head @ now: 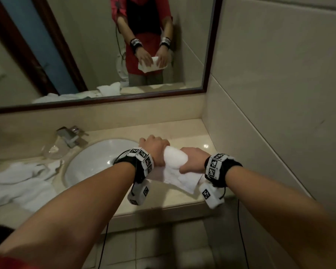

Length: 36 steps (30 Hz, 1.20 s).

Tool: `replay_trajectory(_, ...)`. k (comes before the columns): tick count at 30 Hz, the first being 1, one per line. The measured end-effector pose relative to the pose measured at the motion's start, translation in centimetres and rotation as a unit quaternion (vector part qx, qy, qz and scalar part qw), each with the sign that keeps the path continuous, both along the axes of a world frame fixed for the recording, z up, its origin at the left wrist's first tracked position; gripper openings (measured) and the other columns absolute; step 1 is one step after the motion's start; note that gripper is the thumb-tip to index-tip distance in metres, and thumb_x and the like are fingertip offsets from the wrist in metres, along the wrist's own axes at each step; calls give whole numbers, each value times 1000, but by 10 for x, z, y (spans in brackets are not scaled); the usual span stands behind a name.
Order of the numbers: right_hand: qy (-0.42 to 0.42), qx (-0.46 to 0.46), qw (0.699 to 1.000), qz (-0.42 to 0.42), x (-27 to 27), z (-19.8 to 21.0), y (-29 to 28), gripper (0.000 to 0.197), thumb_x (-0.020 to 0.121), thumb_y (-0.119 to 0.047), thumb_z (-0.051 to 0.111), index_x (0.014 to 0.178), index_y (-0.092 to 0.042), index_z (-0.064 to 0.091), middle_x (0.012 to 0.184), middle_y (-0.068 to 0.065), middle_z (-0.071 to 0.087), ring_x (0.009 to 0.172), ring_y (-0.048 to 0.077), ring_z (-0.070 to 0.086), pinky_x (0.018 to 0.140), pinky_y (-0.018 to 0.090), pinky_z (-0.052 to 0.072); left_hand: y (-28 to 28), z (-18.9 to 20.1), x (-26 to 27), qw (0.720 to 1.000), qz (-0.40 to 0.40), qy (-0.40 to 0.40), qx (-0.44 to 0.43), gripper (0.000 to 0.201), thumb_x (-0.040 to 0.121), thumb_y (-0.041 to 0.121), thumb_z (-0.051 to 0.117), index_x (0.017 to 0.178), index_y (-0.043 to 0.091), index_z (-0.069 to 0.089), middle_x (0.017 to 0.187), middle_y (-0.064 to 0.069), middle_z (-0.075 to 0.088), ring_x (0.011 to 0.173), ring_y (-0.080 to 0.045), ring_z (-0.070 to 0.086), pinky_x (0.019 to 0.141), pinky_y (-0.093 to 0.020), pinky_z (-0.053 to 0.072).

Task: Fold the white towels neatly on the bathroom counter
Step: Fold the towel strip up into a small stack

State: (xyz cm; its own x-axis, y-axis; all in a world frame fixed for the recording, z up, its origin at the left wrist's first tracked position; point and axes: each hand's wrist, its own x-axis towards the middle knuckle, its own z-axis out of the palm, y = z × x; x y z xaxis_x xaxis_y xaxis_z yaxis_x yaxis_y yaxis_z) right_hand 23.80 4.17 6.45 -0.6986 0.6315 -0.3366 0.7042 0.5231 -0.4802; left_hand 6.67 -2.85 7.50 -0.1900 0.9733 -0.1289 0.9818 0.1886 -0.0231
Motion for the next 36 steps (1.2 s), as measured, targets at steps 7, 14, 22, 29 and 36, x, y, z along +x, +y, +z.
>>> replay_trajectory(7, 111, -122, 980, -113, -42, 26, -43, 58, 50, -41, 77, 102, -19, 66, 97, 0, 70, 86, 21, 67, 83, 41, 57, -61, 25, -27, 977, 144, 10, 158, 61, 80, 29, 63, 136, 28, 39, 132, -5, 42, 119, -29, 41, 91, -44, 40)
replay_trajectory(14, 192, -206, 941, -186, -102, 51, -101, 61, 48, -33, 83, 103, -12, 68, 95, 5, 73, 87, 24, 70, 85, 42, 58, -128, 37, -66, 938, 254, -214, 103, 50, 85, 32, 58, 130, 21, 42, 127, -12, 46, 110, -34, 53, 93, -44, 48)
replay_trajectory(22, 182, -227, 943, -165, -169, 66, -180, 43, 65, -28, 82, 97, -9, 61, 93, 10, 70, 83, 26, 70, 78, 39, 59, -211, 54, -123, 823, 324, -454, 110, 65, 88, 32, 57, 145, 20, 30, 117, -9, 54, 86, -21, 61, 74, -37, 57)
replay_trajectory(29, 194, -257, 939, -122, -233, 77, -214, 50, 67, -24, 84, 107, -4, 63, 90, 10, 72, 74, 22, 72, 54, 28, 55, -245, 67, -171, 740, 370, -540, 153, 80, 86, 34, 61, 151, 25, 17, 117, -11, 54, 95, -28, 63, 76, -44, 59)
replay_trajectory(36, 196, -301, 933, -38, -320, 75, -258, 40, 75, -15, 79, 110, -10, 62, 97, 11, 71, 79, 23, 70, 59, 30, 56, -295, 66, -246, 690, 428, -558, 169, 90, 76, 38, 64, 150, 41, 13, 137, -15, 46, 102, -36, 62, 78, -52, 58)
